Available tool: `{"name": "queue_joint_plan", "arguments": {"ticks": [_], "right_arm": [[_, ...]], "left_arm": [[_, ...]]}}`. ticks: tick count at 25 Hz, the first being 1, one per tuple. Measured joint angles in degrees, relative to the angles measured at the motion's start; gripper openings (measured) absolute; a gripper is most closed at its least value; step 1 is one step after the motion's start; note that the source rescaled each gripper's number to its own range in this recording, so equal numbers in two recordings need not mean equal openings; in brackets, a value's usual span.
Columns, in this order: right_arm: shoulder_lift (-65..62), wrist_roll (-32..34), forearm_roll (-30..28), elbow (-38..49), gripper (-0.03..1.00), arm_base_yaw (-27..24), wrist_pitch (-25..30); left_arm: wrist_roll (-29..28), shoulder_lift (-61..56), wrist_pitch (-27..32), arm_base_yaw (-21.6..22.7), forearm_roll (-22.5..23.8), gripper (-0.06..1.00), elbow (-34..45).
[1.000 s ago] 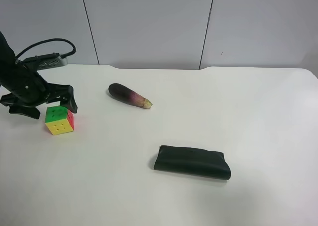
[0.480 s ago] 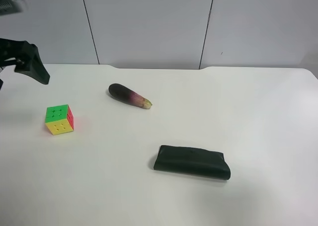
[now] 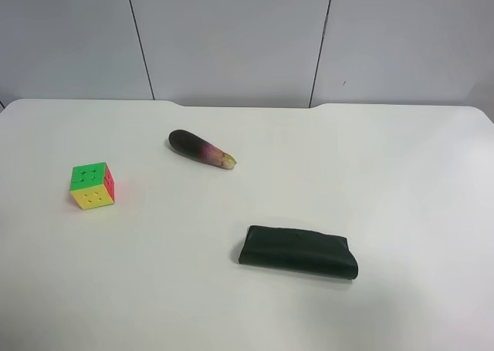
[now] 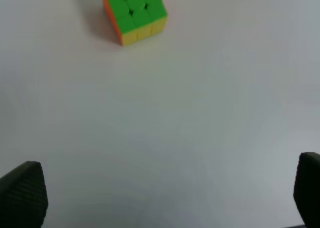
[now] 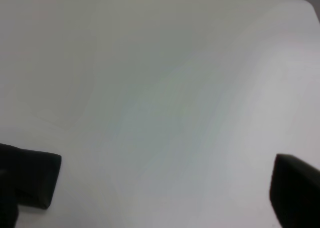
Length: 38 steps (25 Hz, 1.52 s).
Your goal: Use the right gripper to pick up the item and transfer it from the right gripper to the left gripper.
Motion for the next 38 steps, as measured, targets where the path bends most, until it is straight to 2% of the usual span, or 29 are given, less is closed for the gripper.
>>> {"name": "queue_joint_plan", "arguments": {"ticks": [11, 22, 26, 32, 38], "right_arm": [[0.0, 0.0, 0.0, 0.0, 1.0, 0.0, 0.0], [0.0, 0.0, 0.0, 0.0, 1.0, 0.0, 0.0], [0.0, 0.0, 0.0, 0.0, 1.0, 0.0, 0.0], [0.0, 0.0, 0.0, 0.0, 1.0, 0.0, 0.0], [0.0, 0.0, 0.0, 0.0, 1.0, 0.0, 0.0]], "left_arm": [[2.54, -26.07, 1.66, 0.0, 0.5, 1.0, 15.83], [2.59, -43.68, 2.36, 0.0, 0.67, 1.0, 17.1], [2.59, -44.99, 2.64, 0.0, 0.81, 1.0, 17.12], [2.59, -45.1, -2.52, 0.0, 2.43, 1.0, 19.42], [2.53, -45.1, -3.29, 0.0, 2.6, 1.0, 19.5]]}}
